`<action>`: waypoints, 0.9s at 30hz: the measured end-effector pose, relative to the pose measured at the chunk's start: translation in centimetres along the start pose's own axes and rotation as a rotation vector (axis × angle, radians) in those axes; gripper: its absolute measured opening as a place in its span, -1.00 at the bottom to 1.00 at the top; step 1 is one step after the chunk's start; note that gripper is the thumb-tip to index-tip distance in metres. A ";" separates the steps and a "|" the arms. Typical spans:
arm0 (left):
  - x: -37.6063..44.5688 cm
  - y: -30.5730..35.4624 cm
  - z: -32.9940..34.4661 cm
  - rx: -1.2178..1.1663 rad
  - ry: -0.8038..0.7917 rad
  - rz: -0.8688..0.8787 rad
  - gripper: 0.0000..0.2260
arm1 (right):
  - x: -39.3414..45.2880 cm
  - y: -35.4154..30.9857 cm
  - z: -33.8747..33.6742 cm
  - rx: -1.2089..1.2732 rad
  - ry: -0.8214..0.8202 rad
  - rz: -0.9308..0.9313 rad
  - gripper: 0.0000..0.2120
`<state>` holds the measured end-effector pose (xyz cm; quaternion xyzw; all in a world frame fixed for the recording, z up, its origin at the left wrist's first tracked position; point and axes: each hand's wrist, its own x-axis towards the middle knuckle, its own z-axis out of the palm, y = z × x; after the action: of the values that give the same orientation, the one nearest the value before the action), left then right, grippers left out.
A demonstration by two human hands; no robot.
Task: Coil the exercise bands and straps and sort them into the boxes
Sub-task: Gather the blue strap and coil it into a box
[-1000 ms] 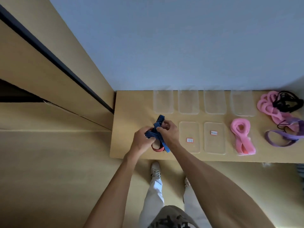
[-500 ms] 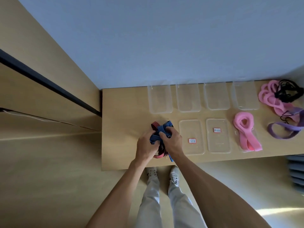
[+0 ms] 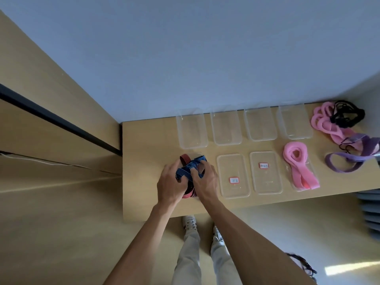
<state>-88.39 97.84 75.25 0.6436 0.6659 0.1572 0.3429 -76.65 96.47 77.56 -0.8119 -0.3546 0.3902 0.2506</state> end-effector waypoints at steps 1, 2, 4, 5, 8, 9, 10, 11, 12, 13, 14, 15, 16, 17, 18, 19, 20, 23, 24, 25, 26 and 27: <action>-0.2 0.3 -0.3 -0.003 0.016 -0.008 -0.52 | -0.3 -0.1 -0.4 -0.012 0.010 -0.004 -0.64; -0.5 0.6 -0.6 -0.006 0.032 -0.019 -0.53 | -0.6 -0.1 -0.9 -0.017 0.021 -0.008 -0.66; -1.2 1.3 -1.1 -0.006 0.064 -0.038 -0.56 | -1.1 0.1 -2.0 -0.020 0.030 -0.007 -0.68; -1.6 1.7 -1.3 -0.003 0.082 -0.048 -0.58 | -1.4 0.2 -2.5 -0.030 0.026 -0.005 -0.66; -2.9 2.8 -1.7 -0.005 0.130 -0.082 -0.61 | -2.5 0.6 -4.2 -0.083 -0.014 0.001 -0.60; -3.5 3.2 -1.7 -0.010 0.137 -0.081 -0.62 | -2.8 0.7 -4.8 -0.101 -0.027 0.005 -0.59; -4.2 3.6 -1.6 -0.014 0.138 -0.071 -0.62 | -3.0 0.8 -5.3 -0.116 -0.039 0.008 -0.58; -4.8 4.1 -1.5 -0.014 0.139 -0.059 -0.63 | -3.3 0.9 -6.0 -0.129 -0.054 0.004 -0.56; -5.4 4.6 -1.3 -0.008 0.138 -0.048 -0.63 | -3.5 1.0 -6.6 -0.141 -0.066 -0.005 -0.56; -5.8 5.2 -1.0 0.000 0.136 -0.042 -0.63 | -3.8 1.1 -7.4 -0.151 -0.071 -0.017 -0.55; -6.2 6.0 -0.7 0.006 0.137 -0.042 -0.62 | -4.0 1.4 -8.2 -0.159 -0.072 -0.029 -0.55; -6.7 6.8 -0.4 0.009 0.146 -0.040 -0.62 | -4.3 1.7 -9.1 -0.166 -0.069 -0.040 -0.54; -7.1 7.7 -0.1 0.013 0.158 -0.031 -0.62 | -4.5 2.1 -10.0 -0.177 -0.061 -0.052 -0.54; -7.6 8.6 0.3 0.020 0.171 -0.014 -0.63 | -4.8 2.6 -11.1 -0.195 -0.049 -0.069 -0.54; -8.2 9.7 0.9 0.029 0.182 0.005 -0.64 | -5.0 3.3 -12.3 -0.215 -0.035 -0.088 -0.54; -8.8 10.8 1.5 0.040 0.189 0.024 -0.65 | -5.3 4.0 -13.6 -0.229 -0.023 -0.109 -0.54; -9.6 11.9 2.1 0.051 0.191 0.046 -0.65 | -5.6 4.9 -14.8 -0.236 -0.014 -0.135 -0.53; -11.7 15.2 4.3 0.054 0.180 0.122 -0.67 | -6.1 7.5 -19.3 -0.296 0.021 -0.221 -0.54; -12.4 16.4 5.1 0.048 0.170 0.144 -0.67 | -6.3 8.3 -20.9 -0.329 0.035 -0.244 -0.54; -13.1 17.5 5.8 0.052 0.156 0.168 -0.67 | -6.5 9.3 -22.5 -0.361 0.050 -0.263 -0.54; -13.8 18.5 6.6 0.066 0.141 0.196 -0.66 | -6.7 10.2 -24.1 -0.385 0.067 -0.274 -0.54; -14.5 19.6 7.3 0.089 0.126 0.231 -0.66 | -7.1 11.1 -25.7 -0.394 0.088 -0.274 -0.54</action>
<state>-69.77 84.52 86.46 0.7193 0.6141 0.2060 0.2512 -54.77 80.76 87.83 -0.8057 -0.5195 0.2399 0.1531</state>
